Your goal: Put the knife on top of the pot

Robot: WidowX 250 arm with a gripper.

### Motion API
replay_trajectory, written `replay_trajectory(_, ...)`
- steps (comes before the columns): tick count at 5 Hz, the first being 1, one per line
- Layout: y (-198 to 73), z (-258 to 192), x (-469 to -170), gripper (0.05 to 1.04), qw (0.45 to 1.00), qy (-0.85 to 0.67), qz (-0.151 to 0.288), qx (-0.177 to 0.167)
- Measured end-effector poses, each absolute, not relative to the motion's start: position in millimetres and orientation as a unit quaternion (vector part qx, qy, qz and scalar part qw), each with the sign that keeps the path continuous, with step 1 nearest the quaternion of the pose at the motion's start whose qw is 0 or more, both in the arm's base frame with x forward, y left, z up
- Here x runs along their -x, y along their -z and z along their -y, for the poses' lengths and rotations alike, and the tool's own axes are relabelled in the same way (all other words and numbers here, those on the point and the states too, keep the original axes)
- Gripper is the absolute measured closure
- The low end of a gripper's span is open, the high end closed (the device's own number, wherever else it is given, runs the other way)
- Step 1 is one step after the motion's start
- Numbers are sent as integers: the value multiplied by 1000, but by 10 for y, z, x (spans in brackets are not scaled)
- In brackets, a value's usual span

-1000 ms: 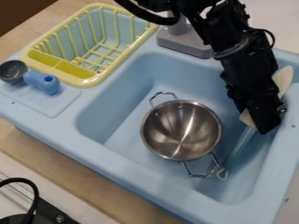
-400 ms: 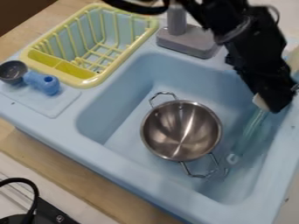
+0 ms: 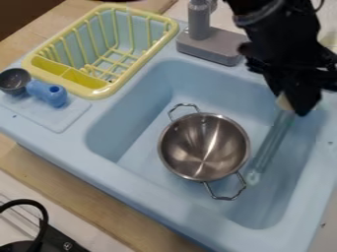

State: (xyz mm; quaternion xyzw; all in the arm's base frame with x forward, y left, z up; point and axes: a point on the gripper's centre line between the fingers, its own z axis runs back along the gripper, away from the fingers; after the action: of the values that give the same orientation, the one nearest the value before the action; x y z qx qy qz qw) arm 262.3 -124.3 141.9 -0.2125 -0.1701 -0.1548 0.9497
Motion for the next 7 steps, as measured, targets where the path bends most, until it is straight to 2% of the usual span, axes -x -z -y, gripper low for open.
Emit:
replay_trajectory(2,-1301,713,-2432,1028,973,95,180,106)
replay_trajectory(3,-1242,518,-2464,1028,978,42,186,86)
replay_trajectory(4,-1141,403,-2478,1028,983,-14,164,76)
replay_trajectory(5,-1092,351,-2513,1028,983,-45,160,84)
replay_trajectory(6,-1101,360,-2624,1028,981,-79,161,70)
replay_trajectory(7,-1076,379,-2637,1028,982,-102,143,68)
